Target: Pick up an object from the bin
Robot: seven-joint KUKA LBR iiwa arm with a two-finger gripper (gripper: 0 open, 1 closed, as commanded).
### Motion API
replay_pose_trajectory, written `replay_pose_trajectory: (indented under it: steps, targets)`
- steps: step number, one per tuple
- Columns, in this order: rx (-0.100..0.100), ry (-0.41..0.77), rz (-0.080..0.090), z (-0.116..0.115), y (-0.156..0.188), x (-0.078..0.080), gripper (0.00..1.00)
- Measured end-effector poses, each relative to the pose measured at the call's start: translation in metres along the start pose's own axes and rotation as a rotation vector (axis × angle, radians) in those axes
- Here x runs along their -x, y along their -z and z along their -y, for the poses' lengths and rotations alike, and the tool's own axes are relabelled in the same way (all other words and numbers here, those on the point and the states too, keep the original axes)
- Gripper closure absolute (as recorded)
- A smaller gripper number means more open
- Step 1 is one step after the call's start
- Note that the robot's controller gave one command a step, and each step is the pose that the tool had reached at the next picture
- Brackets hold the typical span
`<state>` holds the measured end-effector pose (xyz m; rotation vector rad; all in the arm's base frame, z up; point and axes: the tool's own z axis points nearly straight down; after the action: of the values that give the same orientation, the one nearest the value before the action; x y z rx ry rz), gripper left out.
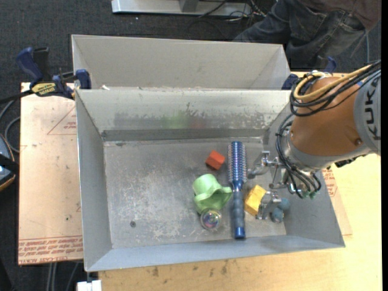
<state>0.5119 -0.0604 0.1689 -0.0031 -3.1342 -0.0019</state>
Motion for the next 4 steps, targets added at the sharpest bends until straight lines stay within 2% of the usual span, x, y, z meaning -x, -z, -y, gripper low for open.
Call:
replay_pose_trajectory:
  steps: [1,2,3,4]
  targets:
    - [0.001,-0.206,0.01,0.003,-0.091,0.007,0.0]
    - [0.001,-0.203,0.005,0.002,-0.088,0.007,1.0]
    - [0.001,-0.203,0.006,0.002,-0.088,0.007,0.0]
    - [-0.002,-0.254,0.025,-0.055,-0.093,-0.002,0.0]
